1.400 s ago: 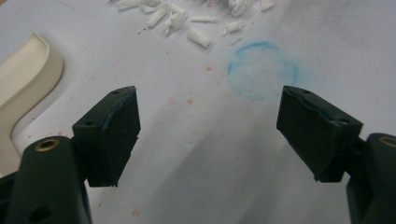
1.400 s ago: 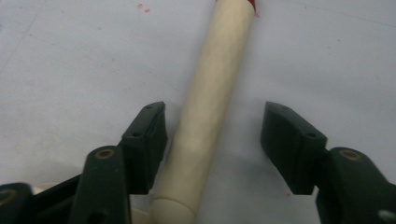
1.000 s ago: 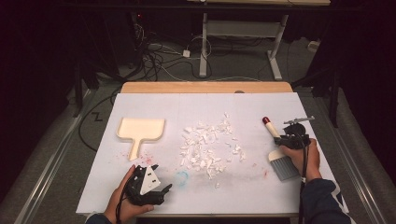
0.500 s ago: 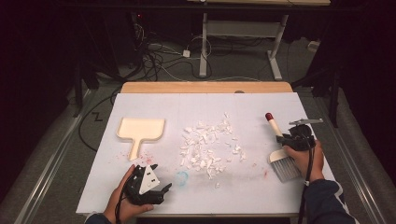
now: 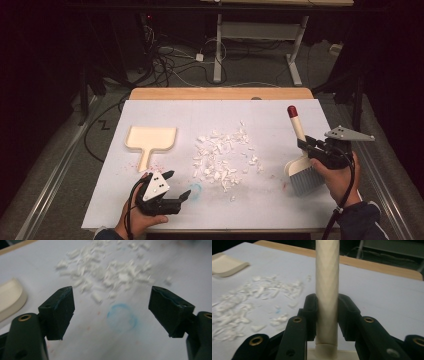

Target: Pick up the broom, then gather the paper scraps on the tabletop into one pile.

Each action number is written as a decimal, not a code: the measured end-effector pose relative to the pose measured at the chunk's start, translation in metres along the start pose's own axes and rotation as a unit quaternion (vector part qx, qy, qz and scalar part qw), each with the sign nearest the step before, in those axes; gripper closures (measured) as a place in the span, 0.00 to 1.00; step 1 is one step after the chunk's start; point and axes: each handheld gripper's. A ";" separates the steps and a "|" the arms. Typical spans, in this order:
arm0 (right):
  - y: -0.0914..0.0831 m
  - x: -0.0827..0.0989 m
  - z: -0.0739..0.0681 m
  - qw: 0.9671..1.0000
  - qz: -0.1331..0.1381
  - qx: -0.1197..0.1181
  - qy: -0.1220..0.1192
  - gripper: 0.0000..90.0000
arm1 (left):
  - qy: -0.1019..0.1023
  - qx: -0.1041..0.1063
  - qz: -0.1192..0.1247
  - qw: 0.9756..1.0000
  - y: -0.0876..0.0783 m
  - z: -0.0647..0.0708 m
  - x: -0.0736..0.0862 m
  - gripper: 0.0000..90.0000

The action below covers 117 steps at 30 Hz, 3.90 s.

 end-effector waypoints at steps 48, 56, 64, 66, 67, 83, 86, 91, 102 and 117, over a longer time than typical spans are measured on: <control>-0.002 0.020 -0.119 0.917 -0.024 -0.316 -0.244 0.44 | 0.119 0.261 -0.013 0.958 0.056 0.043 -0.076 0.72; 0.004 0.029 -0.129 0.882 -0.043 -0.377 -0.280 0.75 | 0.127 0.276 -0.005 0.953 0.057 0.043 -0.076 0.64; 0.000 0.022 -0.121 0.899 -0.031 -0.347 -0.265 0.76 | 0.136 0.163 -0.012 0.977 0.040 0.030 -0.068 0.42; -0.001 0.019 -0.116 0.909 -0.027 -0.330 -0.254 0.76 | 0.135 0.107 -0.020 0.985 0.034 0.024 -0.060 0.29; -0.001 0.018 -0.114 0.912 -0.024 -0.325 -0.248 0.76 | 0.131 0.094 -0.021 0.987 0.030 0.019 -0.055 0.30; -0.013 0.002 -0.086 0.951 0.004 -0.240 -0.196 0.76 | 0.087 -0.065 -0.027 0.994 -0.019 -0.017 0.017 0.19; -0.016 -0.001 -0.082 0.958 0.009 -0.225 -0.178 0.76 | 0.077 -0.076 -0.025 0.994 -0.025 -0.018 0.026 0.19; -0.014 -0.007 -0.071 0.971 0.002 -0.171 -0.165 0.76 | 0.071 -0.085 -0.038 0.993 -0.033 -0.023 0.039 0.19; 0.011 -0.013 -0.039 0.987 -0.018 -0.058 -0.150 0.76 | 0.054 -0.091 -0.048 0.993 -0.036 -0.029 0.052 0.19; 0.140 -0.035 -0.034 0.980 -0.069 0.059 -0.177 0.76 | 0.051 -0.092 -0.065 0.992 -0.031 -0.026 0.054 0.19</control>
Point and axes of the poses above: each handheld gripper's, and its own axes: y roughly forward along the jaws, x roughly out of its underside, z roughly to its right, and after that the axes turned 8 degrees about x, right-handed
